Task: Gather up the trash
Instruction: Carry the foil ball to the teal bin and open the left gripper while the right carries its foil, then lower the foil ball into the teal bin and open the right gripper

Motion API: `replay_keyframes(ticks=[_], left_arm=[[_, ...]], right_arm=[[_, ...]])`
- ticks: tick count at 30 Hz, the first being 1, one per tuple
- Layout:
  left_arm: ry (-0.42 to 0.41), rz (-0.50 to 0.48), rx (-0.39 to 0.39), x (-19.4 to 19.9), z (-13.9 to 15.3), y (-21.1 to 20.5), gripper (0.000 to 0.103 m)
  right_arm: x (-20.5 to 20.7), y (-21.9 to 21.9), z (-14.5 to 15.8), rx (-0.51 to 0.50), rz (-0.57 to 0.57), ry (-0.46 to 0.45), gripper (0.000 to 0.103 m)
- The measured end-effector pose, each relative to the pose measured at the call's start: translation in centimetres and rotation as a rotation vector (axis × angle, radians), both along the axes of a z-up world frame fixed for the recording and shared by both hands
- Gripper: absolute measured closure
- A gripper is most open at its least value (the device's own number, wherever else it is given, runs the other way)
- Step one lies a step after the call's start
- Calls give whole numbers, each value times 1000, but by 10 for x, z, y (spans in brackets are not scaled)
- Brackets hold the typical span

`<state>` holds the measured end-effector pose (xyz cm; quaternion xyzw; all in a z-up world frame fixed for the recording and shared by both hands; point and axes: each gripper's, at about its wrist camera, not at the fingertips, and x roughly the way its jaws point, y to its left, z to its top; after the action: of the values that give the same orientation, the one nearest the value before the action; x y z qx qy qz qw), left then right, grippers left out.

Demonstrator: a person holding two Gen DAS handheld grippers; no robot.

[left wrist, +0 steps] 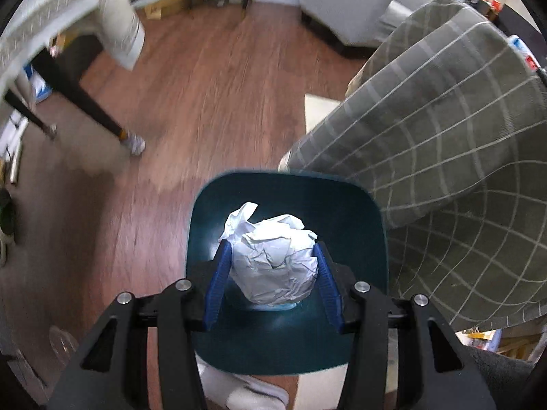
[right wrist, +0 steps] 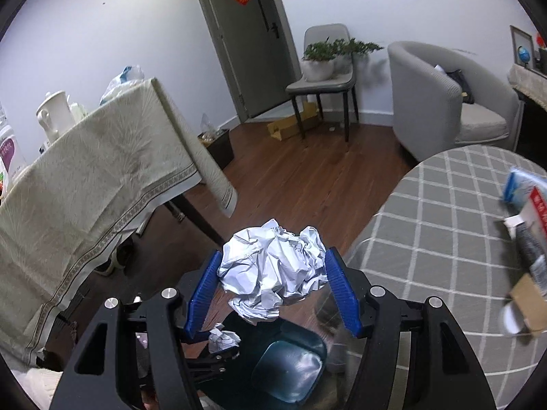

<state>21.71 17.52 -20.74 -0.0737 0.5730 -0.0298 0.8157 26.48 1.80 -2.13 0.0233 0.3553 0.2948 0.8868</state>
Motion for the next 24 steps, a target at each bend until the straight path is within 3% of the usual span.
replay_keyframes(ticks=[7,12,17,24], left_arm=[[119,1,8,-9,-34,11,50],[142,-11,26,-13,-43,17,45],[122,-8,21,-15,-38,26,33],[-10,20,9,-19,2,39,33]], right_arm=[[1,32,-24,-41,50,66,40],[4,47,-40,-72,73,113,40],[6,55,-57,-96,83,162,40],[11,65,-88,-142,83,231,40]])
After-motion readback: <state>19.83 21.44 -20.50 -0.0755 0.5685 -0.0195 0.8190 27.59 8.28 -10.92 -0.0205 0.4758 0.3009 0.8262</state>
